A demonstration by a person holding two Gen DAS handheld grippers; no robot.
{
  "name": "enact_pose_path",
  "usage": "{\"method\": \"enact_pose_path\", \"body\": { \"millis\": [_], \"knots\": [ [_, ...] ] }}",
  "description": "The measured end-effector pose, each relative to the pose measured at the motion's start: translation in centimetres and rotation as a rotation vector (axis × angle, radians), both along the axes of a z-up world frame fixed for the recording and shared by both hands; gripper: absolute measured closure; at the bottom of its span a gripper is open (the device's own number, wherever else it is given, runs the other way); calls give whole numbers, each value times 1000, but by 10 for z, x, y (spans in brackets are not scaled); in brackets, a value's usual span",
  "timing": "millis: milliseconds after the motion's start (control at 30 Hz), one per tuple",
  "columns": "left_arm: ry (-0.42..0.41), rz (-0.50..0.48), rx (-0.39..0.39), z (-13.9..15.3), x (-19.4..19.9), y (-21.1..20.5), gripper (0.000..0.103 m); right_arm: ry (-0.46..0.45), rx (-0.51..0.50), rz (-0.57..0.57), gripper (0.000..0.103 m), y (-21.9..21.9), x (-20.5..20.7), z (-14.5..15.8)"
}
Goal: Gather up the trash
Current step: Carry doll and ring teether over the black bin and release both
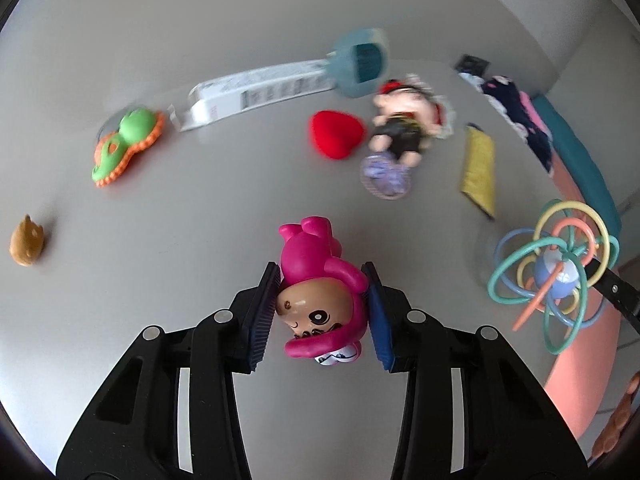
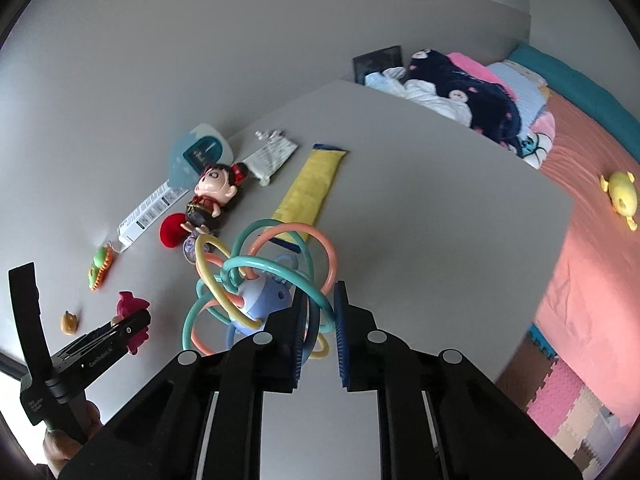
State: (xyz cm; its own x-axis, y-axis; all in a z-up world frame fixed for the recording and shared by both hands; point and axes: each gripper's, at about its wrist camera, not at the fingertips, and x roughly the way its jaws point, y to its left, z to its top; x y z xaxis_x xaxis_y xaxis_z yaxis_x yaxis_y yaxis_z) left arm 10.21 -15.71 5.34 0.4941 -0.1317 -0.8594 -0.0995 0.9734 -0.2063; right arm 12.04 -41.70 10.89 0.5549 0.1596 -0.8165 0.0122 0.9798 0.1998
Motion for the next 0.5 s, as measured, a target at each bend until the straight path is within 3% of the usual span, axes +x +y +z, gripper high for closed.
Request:
{"method": "enact_pose_path", "body": {
  "millis": [200, 500],
  "knots": [
    [-63, -122, 17, 20, -24, -57, 62, -26, -9, -81, 88, -42, -35, 15],
    [-101, -357, 16, 25, -81, -164, 62, -33, -31, -251, 88, -125, -116, 20]
  ]
}}
